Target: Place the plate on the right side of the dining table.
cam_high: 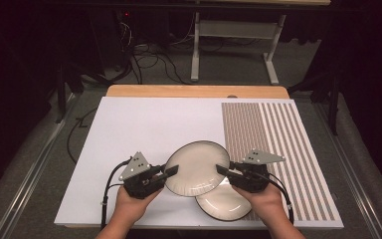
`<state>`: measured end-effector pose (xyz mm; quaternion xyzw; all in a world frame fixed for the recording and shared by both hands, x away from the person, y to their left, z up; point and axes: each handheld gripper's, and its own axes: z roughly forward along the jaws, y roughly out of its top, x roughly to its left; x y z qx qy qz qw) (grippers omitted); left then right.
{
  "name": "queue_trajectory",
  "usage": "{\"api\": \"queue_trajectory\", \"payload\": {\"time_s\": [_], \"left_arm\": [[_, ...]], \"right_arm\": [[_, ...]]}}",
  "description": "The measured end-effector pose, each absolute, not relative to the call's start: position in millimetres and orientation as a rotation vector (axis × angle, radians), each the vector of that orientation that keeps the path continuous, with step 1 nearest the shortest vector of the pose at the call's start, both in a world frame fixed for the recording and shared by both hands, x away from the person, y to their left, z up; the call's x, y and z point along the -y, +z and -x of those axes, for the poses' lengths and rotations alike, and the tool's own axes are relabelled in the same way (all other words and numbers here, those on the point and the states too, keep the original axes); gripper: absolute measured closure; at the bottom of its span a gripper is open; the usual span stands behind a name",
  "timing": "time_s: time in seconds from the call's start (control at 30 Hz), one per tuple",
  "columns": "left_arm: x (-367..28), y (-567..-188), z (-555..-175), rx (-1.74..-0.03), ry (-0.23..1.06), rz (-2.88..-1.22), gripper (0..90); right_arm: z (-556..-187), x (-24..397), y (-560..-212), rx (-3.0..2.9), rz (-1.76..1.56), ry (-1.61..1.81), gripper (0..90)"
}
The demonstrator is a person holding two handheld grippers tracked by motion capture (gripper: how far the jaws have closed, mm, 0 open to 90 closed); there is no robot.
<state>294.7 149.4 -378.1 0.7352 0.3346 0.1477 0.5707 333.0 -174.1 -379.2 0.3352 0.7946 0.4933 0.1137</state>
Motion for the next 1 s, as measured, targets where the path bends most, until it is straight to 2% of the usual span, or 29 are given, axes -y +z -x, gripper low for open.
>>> {"api": "queue_trajectory", "payload": {"time_s": [0.07,0.1,0.23,0.63,0.8,1.0], "left_arm": [[-149.3,-377.9,-295.0,-0.784,0.343,-1.724,78.4],[-149.4,-378.3,-295.3,-0.787,0.342,-1.722,78.4],[-148.9,-378.2,-293.9,-0.793,0.344,-1.717,78.5],[-142.9,-369.0,-294.7,-0.832,0.333,-1.709,79.6],[-136.1,-365.9,-305.0,-0.836,0.302,-1.703,78.8],[-113.7,-359.1,-319.5,-0.827,0.286,-1.732,78.9]], "right_arm": [[-333.3,174.7,-379.2,-2.328,-0.988,1.448,74.7],[-335.6,177.6,-379.3,-2.334,-1.021,1.472,80.1],[-337.6,181.1,-380.4,-2.345,-1.058,1.505,82.5],[-333.5,187.2,-374.1,-2.332,-1.056,1.528,84.8],[-333.1,199.8,-361.3,-2.280,-1.048,1.540,86.2],[-336.6,218.3,-351.9,-2.236,-1.064,1.526,86.3]]}}
